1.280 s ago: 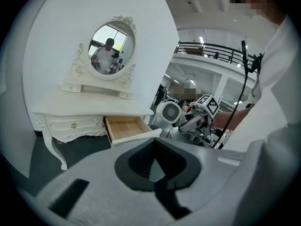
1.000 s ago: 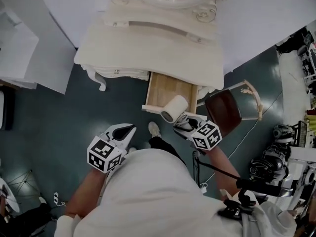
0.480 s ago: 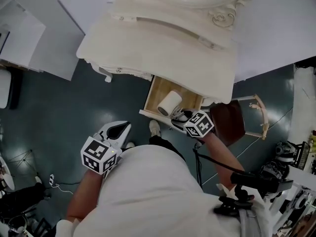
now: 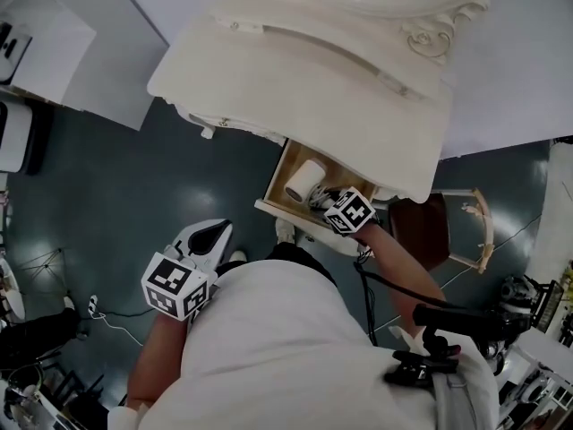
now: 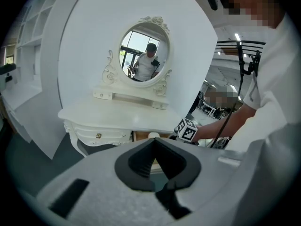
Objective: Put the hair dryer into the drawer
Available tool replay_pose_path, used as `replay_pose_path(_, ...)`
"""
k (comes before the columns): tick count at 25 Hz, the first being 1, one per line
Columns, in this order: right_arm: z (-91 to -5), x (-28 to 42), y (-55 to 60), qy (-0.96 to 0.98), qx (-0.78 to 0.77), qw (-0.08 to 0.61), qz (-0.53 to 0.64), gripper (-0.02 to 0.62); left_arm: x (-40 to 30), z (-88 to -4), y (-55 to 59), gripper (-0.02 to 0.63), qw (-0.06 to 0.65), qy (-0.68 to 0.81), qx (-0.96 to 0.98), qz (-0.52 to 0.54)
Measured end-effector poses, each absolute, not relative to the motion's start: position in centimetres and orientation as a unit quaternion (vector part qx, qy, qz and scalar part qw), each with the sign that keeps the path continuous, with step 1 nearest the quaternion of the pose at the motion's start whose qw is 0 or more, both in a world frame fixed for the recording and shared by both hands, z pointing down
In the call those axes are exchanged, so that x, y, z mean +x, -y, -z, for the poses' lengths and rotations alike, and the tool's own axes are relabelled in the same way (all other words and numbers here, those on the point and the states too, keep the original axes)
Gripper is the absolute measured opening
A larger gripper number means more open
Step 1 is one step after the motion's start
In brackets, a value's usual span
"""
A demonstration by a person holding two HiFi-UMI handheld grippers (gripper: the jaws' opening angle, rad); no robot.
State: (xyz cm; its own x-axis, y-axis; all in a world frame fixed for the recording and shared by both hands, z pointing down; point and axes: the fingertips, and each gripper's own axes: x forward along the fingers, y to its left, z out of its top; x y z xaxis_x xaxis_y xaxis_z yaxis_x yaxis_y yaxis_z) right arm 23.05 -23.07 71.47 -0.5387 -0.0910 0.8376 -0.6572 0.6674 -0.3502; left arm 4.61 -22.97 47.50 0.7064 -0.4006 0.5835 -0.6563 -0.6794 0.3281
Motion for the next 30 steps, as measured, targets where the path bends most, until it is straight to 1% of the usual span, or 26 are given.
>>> replay_pose_path(11, -75.5, 23.8, 26.2, 0.792, 0.246, 0.446, -0.337, 0.227, 3.8, -47.8, 23.8, 0.002, 0.277, 0.332, 0.867, -0.247)
replay_pose_path(30, -79.2, 24.6, 30.2, 0.782, 0.306, 0.446, -0.309, 0.227, 3.8, -47.9, 24.8, 0.002, 0.282, 0.337, 0.857, -0.269)
